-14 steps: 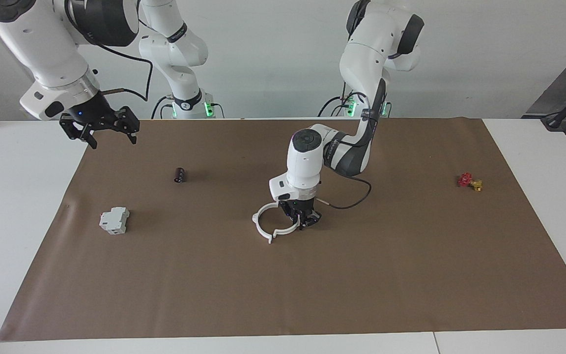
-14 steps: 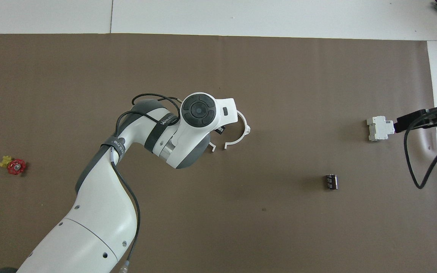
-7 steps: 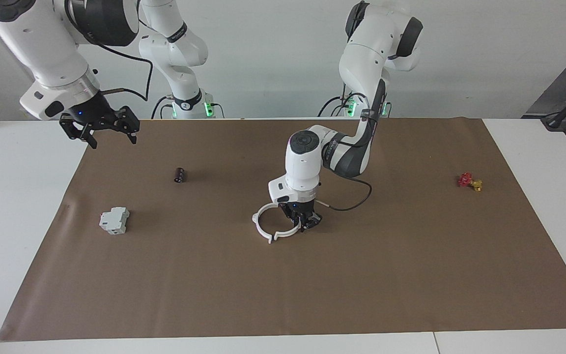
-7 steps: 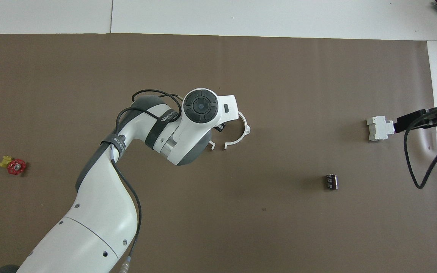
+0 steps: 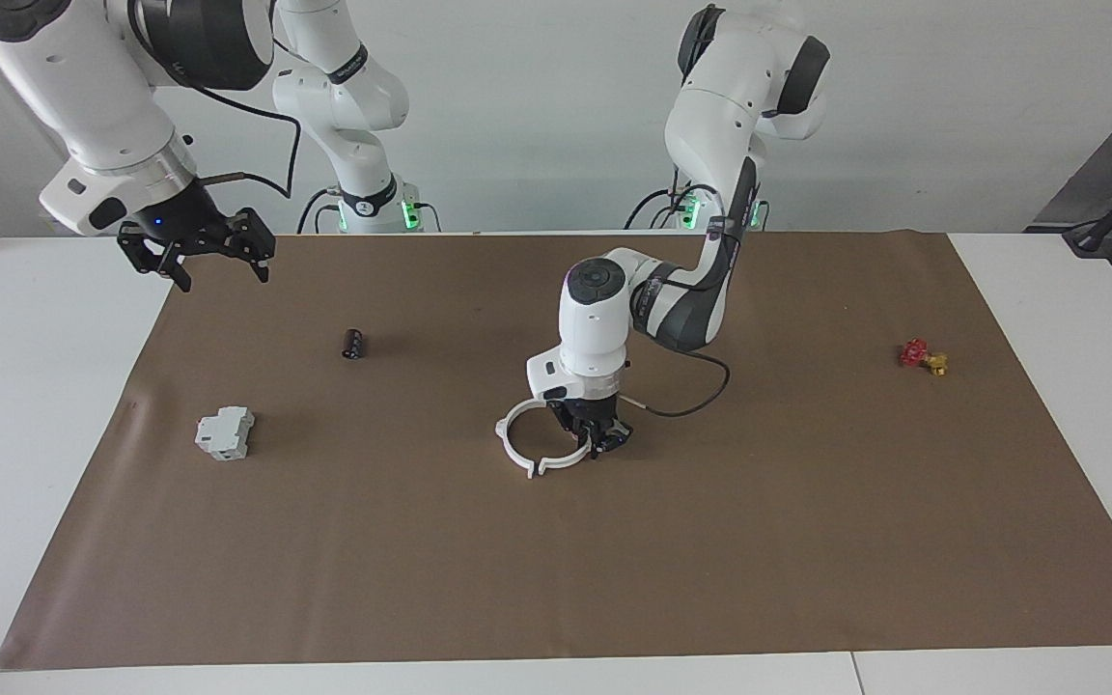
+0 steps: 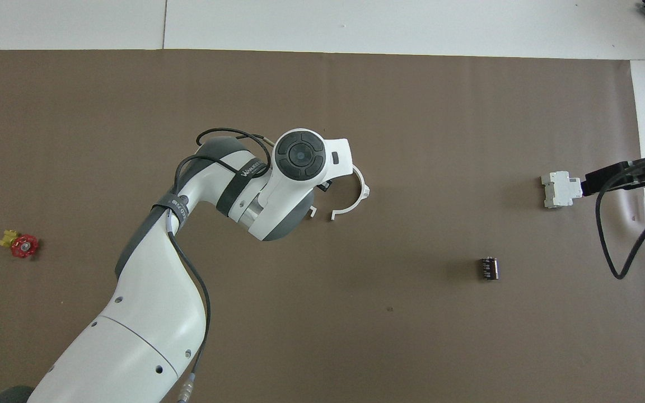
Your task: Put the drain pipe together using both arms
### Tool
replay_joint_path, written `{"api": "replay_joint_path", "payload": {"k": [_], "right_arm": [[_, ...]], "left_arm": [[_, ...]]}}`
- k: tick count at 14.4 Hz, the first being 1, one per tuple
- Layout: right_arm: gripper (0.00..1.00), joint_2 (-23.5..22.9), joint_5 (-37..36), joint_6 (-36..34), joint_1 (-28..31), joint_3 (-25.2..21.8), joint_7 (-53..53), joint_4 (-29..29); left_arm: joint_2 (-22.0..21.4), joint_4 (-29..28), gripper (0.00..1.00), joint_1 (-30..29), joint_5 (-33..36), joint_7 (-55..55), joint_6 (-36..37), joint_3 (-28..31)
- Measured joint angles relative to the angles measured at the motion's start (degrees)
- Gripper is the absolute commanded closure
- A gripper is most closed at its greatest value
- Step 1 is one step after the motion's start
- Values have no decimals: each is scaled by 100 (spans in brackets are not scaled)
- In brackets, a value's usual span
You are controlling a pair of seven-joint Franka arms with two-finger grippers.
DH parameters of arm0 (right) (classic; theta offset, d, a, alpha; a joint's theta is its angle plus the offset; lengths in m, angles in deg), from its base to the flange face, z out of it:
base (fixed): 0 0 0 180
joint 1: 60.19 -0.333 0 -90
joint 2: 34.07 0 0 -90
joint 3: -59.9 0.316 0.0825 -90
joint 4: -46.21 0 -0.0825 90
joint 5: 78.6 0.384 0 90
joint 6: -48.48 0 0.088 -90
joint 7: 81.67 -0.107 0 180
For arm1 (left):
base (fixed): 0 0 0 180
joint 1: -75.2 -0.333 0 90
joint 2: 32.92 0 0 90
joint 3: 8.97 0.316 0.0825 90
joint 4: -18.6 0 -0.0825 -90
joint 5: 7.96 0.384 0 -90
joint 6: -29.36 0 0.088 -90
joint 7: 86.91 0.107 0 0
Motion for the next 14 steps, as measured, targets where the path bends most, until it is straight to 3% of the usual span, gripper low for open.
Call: {"api": "replay_joint_path", "payload": {"k": [14], "right_arm": [[0,1,0,0,-3,4,0,0]], "left_arm": [[60,74,100,11,271,1,-89,-17]]}}
